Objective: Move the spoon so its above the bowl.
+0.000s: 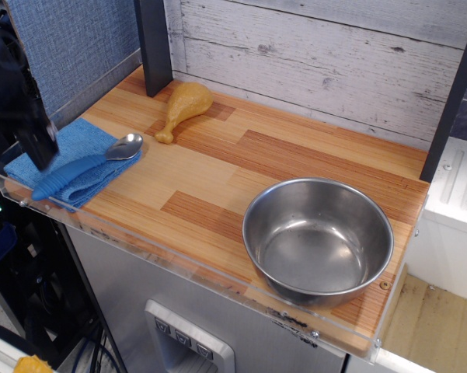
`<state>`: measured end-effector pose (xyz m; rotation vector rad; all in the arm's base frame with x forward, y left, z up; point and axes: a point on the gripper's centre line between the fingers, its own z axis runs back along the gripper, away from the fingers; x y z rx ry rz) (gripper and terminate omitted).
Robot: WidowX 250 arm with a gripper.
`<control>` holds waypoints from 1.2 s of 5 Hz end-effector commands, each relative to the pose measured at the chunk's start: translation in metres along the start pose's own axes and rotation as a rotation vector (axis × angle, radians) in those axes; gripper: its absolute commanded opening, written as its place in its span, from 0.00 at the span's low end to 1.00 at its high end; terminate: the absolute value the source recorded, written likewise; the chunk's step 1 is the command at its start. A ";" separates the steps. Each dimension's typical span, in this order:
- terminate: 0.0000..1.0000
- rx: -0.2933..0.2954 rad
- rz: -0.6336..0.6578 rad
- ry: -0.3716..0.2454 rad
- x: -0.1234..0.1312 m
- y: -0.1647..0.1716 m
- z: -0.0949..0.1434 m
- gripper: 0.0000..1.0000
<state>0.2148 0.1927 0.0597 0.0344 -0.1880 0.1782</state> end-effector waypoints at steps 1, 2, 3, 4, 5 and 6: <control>0.00 0.063 -0.095 -0.049 -0.001 -0.017 0.008 1.00; 0.00 0.064 -0.098 -0.044 0.001 -0.017 0.005 1.00; 0.00 0.086 -0.096 -0.026 0.008 -0.013 -0.004 1.00; 0.00 0.101 -0.085 -0.005 0.016 -0.007 -0.012 1.00; 0.00 0.115 -0.088 0.013 0.021 -0.006 -0.020 1.00; 0.00 0.122 -0.092 0.029 0.020 -0.009 -0.027 1.00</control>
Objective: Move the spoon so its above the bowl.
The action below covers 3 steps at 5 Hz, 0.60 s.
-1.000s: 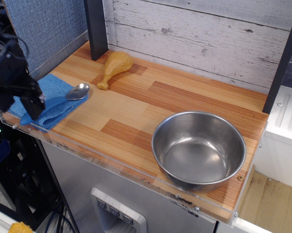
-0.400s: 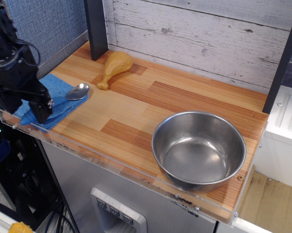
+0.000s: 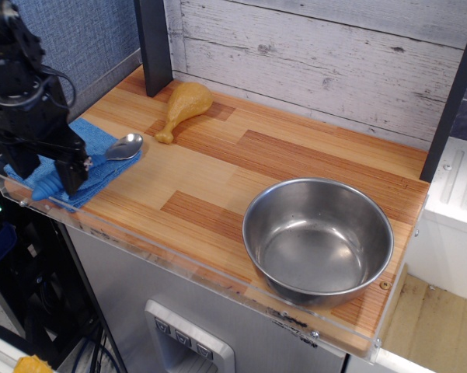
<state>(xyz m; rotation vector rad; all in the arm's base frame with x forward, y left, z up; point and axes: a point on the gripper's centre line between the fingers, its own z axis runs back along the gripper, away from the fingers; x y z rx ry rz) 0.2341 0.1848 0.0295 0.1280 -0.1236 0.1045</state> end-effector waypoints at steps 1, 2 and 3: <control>0.00 0.039 -0.015 -0.021 0.008 0.001 0.003 0.00; 0.00 0.040 -0.016 -0.018 0.008 0.001 0.002 0.00; 0.00 0.040 -0.014 -0.016 0.007 0.001 0.003 0.00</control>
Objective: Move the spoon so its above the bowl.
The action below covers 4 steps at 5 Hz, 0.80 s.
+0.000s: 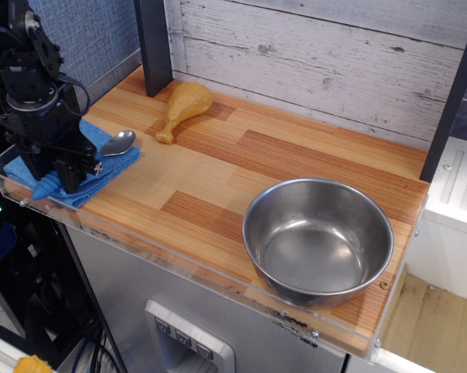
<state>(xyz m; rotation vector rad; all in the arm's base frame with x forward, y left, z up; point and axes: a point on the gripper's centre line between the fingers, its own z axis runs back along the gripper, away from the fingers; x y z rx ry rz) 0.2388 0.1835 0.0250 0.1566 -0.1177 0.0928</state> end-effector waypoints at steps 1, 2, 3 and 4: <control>0.00 -0.008 0.012 -0.036 0.004 0.006 0.019 0.00; 0.00 -0.093 0.033 -0.083 0.012 0.008 0.055 0.00; 0.00 -0.170 0.049 -0.117 0.020 0.007 0.090 0.00; 0.00 -0.181 0.048 -0.110 0.025 -0.006 0.104 0.00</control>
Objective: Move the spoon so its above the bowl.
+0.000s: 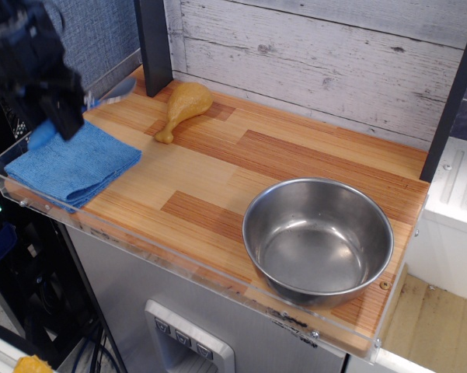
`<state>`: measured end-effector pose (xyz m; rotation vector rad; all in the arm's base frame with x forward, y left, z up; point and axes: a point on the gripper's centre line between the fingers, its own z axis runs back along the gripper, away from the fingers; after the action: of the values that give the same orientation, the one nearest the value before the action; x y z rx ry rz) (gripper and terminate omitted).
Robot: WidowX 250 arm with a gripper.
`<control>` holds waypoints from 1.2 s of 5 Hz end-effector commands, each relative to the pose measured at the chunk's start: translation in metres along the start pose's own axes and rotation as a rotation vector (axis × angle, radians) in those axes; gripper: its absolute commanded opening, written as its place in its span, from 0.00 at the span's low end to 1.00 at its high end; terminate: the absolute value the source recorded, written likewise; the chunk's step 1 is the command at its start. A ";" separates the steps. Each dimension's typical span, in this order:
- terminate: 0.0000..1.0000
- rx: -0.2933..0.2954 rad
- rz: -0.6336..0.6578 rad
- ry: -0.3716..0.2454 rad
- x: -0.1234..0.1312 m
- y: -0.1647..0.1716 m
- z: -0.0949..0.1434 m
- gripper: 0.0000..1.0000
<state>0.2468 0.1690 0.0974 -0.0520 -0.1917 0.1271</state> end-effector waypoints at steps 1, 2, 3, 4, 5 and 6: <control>0.00 0.044 -0.057 -0.012 0.018 -0.044 0.019 0.00; 0.00 0.062 -0.037 0.010 0.027 -0.080 0.008 0.00; 0.00 0.088 0.030 0.032 0.046 -0.120 -0.006 0.00; 0.00 0.128 0.086 0.074 0.066 -0.153 -0.029 0.00; 0.00 0.157 0.123 0.099 0.078 -0.176 -0.058 0.00; 0.00 0.151 0.081 0.098 0.085 -0.183 -0.079 0.00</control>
<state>0.3582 -0.0065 0.0301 0.0903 -0.0306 0.2157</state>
